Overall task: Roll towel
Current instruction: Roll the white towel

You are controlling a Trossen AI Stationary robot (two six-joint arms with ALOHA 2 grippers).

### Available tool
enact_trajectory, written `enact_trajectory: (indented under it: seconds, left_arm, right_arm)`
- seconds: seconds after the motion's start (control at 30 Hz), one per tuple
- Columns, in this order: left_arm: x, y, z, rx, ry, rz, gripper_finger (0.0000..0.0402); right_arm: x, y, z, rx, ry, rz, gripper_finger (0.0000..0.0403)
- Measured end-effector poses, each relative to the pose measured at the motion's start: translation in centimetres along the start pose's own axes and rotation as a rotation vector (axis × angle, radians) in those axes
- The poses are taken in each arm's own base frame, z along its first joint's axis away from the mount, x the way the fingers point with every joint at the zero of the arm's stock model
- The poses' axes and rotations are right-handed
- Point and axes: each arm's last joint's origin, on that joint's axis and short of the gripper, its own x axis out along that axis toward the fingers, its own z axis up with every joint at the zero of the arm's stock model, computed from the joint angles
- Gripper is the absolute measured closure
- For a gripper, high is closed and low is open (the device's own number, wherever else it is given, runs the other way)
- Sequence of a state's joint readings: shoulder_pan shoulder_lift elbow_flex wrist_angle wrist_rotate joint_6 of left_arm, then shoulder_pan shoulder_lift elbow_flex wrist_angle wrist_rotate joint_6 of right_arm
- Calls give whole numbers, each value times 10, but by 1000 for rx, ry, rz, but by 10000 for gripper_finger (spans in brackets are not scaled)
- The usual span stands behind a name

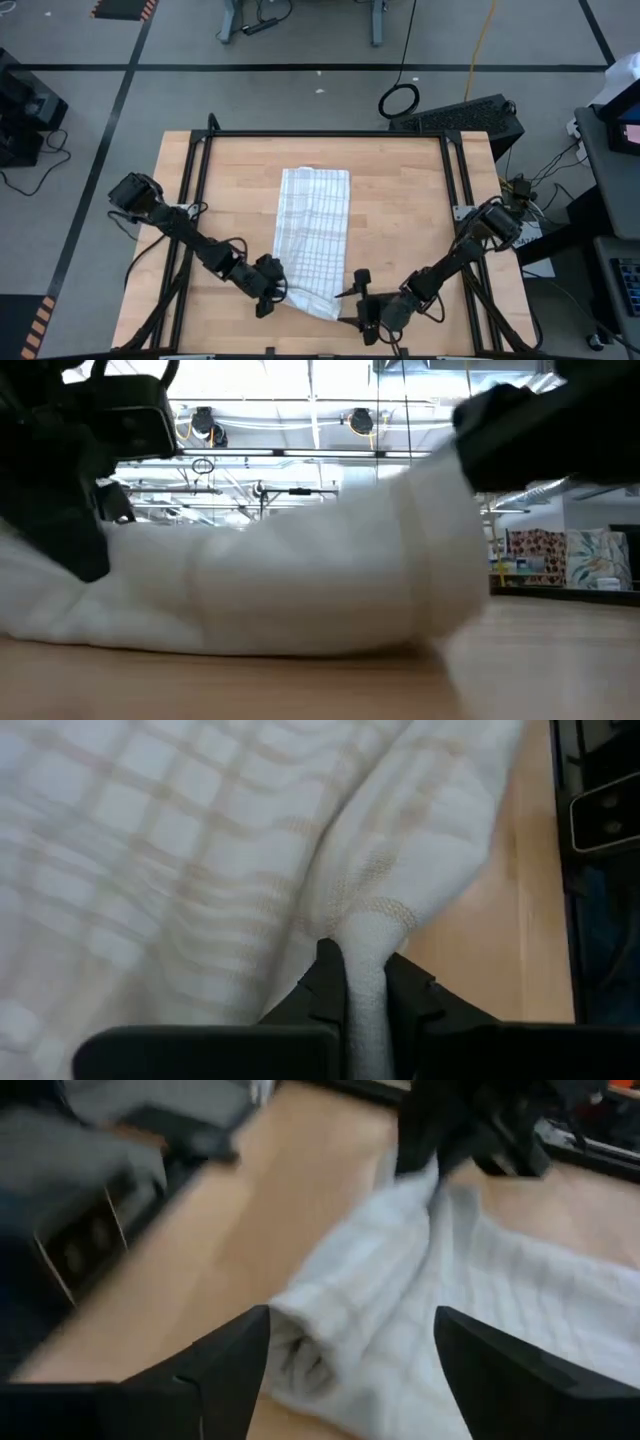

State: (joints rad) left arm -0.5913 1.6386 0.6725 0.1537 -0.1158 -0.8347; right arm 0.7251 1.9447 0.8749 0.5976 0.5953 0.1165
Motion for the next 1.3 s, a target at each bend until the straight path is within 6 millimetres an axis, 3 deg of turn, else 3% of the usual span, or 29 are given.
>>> enact_trajectory:
  seconds: [0.2,0.4,0.57,0.9,1.1,1.3]
  left_arm:
    - [1,10,-5,-89,14,-21,368]
    - [1,11,-5,-116,11,-21,367]
    - [1,12,-3,-146,-4,-9,367]
    - [1,13,-1,-151,-27,2,366]
    - [1,13,-1,-150,-30,4,366]
    - [1,13,-2,-115,-31,6,366]
  right_arm:
    - [-16,9,-16,-85,148,-72,129]
    - [-27,25,4,-69,-26,-51,129]
    - [-9,27,2,-95,-146,-31,129]
    - [42,34,-3,-197,-22,-158,148]
    - [53,23,-6,-174,54,-224,174]
    - [57,8,-17,-67,92,-267,171]
